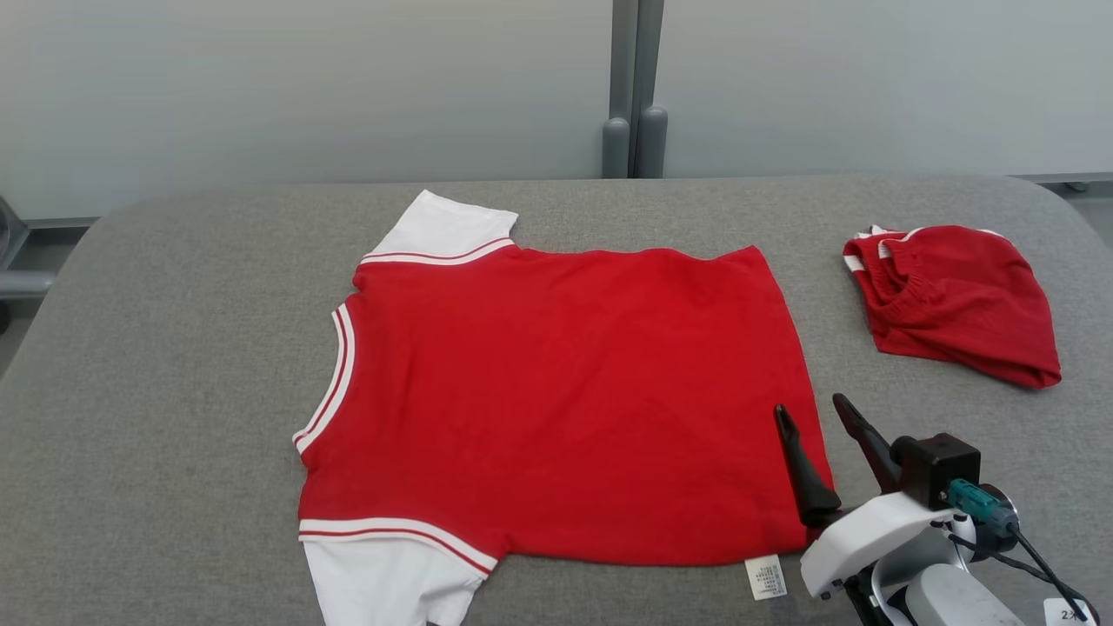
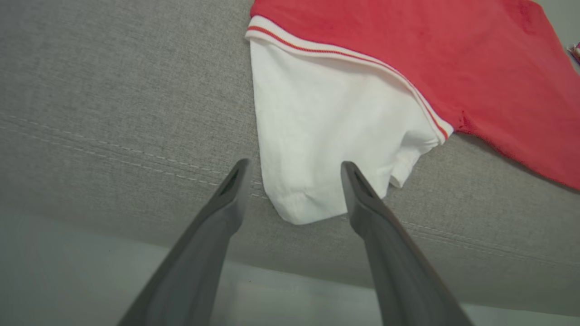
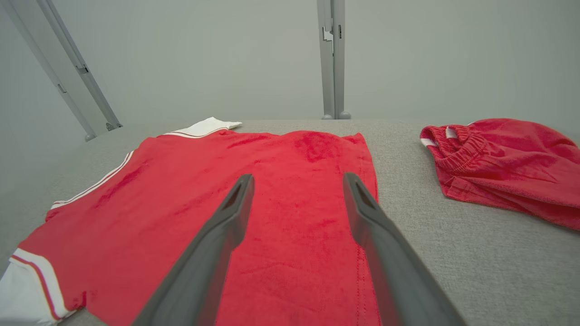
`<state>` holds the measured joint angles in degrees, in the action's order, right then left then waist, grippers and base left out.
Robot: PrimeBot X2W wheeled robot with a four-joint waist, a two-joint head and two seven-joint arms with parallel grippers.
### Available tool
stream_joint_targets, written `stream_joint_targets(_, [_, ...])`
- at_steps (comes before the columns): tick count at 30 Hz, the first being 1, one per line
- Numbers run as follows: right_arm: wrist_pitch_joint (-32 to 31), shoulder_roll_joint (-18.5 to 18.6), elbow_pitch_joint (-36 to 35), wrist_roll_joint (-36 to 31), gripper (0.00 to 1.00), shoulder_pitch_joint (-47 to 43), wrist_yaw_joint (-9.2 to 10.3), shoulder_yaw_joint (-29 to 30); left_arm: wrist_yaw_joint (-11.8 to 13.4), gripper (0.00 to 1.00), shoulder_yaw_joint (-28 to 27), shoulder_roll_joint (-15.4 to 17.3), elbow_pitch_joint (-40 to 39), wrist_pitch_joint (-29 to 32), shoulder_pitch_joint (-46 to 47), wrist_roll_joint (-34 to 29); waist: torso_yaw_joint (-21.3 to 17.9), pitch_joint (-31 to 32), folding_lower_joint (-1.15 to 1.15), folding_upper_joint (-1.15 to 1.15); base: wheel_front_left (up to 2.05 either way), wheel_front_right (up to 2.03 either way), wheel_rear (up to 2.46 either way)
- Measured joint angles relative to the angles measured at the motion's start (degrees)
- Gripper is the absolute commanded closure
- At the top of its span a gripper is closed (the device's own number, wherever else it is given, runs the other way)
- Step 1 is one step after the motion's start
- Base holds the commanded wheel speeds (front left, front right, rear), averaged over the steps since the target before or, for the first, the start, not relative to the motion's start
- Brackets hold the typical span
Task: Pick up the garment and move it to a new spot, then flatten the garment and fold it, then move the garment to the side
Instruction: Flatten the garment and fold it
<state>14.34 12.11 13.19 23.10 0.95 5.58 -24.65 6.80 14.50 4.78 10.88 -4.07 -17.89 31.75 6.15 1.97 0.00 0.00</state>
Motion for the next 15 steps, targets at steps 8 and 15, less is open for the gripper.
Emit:
stream_joint_targets(8, [0.00, 0.14, 0.43, -0.56, 0.00, 0.26, -0.65, -0.85, -0.82, 0.00, -1.11, -0.47, 2.90, 0.49, 0.01, 3.48, -0.54, -1.05, 0.00, 0.00, 0.00, 0.00, 0.00])
stream_joint_targets(15, [0.00, 0.65, 0.81, -1.46, 0.00, 0.37, -1.02, -0.83, -1.75, 0.00, -1.08, -0.82, 4.71, 0.58, 0.17, 5.61, -1.90, -1.61, 0.00, 0.00, 0.00, 0.00, 0.00])
